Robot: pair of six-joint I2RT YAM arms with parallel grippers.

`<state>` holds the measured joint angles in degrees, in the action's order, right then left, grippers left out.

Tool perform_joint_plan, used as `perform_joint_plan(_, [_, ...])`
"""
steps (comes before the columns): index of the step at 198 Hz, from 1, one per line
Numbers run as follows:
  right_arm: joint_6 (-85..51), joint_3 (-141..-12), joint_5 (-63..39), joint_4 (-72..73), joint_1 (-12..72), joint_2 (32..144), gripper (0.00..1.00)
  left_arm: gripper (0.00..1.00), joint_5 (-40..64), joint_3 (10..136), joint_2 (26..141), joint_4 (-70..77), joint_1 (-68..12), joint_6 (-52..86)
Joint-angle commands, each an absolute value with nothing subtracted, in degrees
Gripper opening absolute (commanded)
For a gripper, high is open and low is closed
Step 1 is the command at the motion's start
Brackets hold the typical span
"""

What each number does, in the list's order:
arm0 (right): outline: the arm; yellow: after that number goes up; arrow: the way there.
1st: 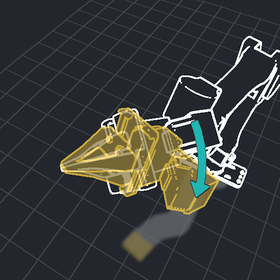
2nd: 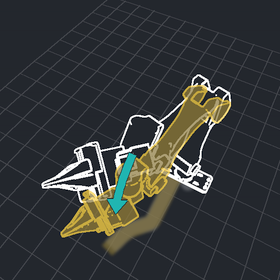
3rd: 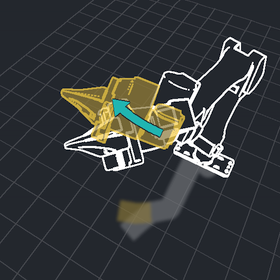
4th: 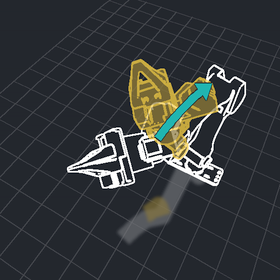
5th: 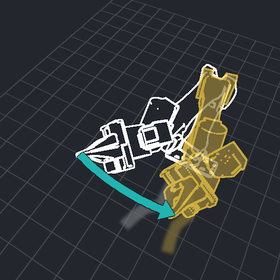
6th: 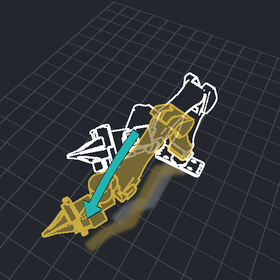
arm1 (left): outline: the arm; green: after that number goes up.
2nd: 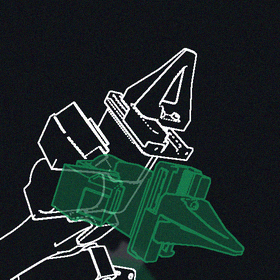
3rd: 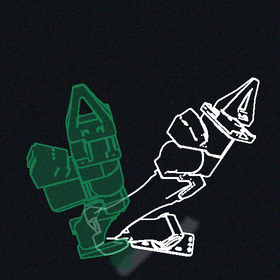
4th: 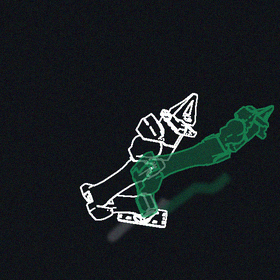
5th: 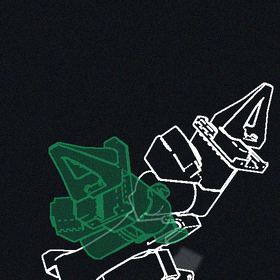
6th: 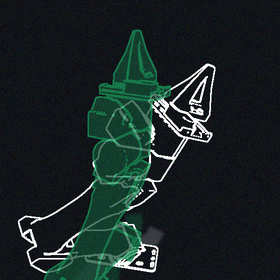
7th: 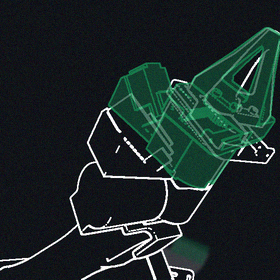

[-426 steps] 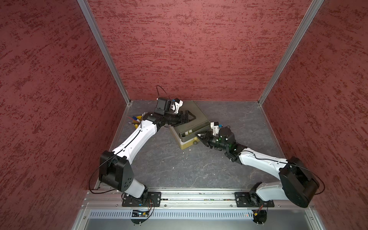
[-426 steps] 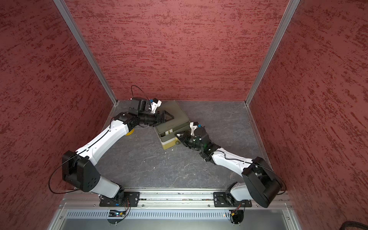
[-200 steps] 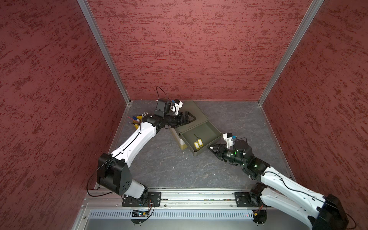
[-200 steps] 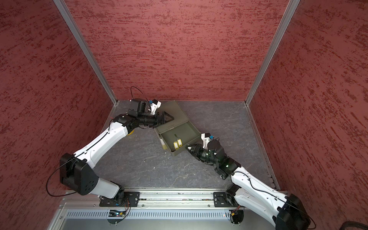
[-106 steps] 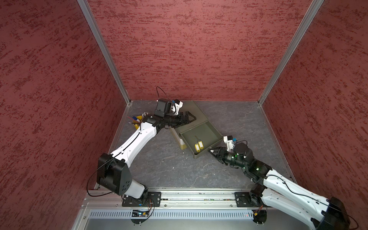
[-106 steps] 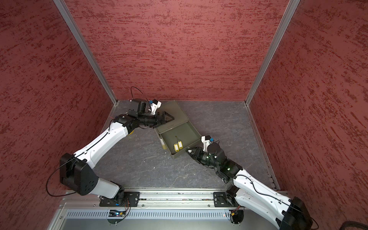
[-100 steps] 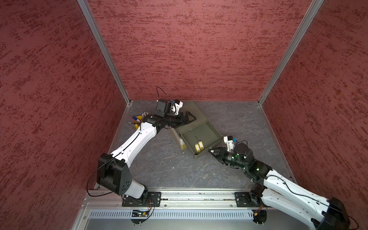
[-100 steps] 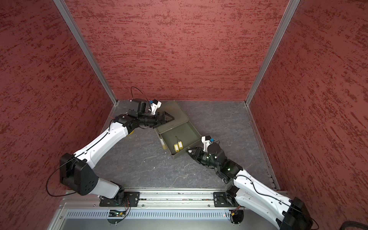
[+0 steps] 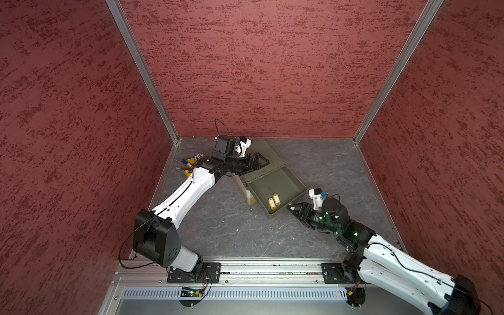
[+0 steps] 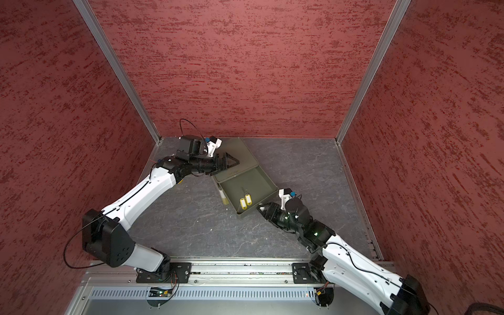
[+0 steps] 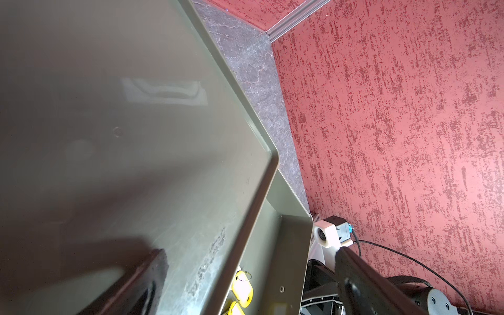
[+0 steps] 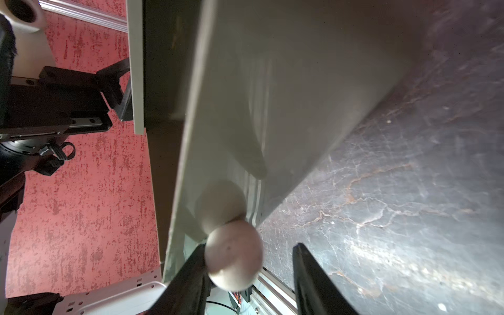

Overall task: Take the keys out of the drawer
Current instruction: Open the drawer in the storage box, then pick up the key from the drawer.

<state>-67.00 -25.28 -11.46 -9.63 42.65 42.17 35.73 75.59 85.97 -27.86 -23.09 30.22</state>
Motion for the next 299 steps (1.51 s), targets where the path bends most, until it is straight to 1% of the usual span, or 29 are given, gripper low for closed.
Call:
perform_joint_plan(1, [-65.05,-28.00,-9.27,-21.46,42.97,39.54,0.55,1.00,34.54,73.58,88.70,-33.05,-23.47,31.14])
perform_joint_plan(34, [-60.80,-35.05,-8.36,-39.14,42.96,36.52,0.55,1.00,34.84,74.26,89.06,-33.31,-23.47,30.73])
perform_joint_plan(56, [-57.83,-42.03,-7.74,-49.36,42.97,37.88,0.56,1.00,34.77,74.74,89.02,-33.94,-23.38,30.16])
perform_joint_plan(71, [-54.26,-48.49,-8.40,-54.93,42.93,41.76,0.56,1.00,34.73,75.02,89.02,-34.50,-23.28,29.73])
perform_joint_plan(98, [-45.02,-62.64,-9.83,-63.43,42.97,53.00,0.57,1.00,34.37,75.67,88.17,-34.82,-23.20,29.62])
perform_joint_plan(118, [-38.70,-72.83,-10.63,-67.03,42.97,60.56,0.57,1.00,33.91,76.59,87.25,-35.07,-23.20,29.55])
perform_joint_plan(148, [-32.18,-84.02,-11.19,-69.43,42.98,70.43,0.57,1.00,32.77,77.75,85.76,-35.17,-23.22,29.93])
perform_joint_plan(205, [-25.93,-93.04,-13.13,-68.55,42.89,83.88,0.56,1.00,28.42,77.78,81.65,-34.46,-22.67,31.84])
perform_joint_plan(235, [-25.56,-94.73,-13.01,-68.48,42.89,88.75,0.55,1.00,28.80,77.92,81.70,-34.20,-22.53,32.78])
perform_joint_plan(264, [-25.73,-94.33,-14.05,-67.45,42.89,90.61,0.54,1.00,29.26,77.55,81.75,-33.34,-22.61,33.60])
perform_joint_plan(299, [-22.68,-94.52,-14.50,-67.70,42.63,93.39,0.53,1.00,30.08,77.40,82.62,-33.05,-22.74,34.10])
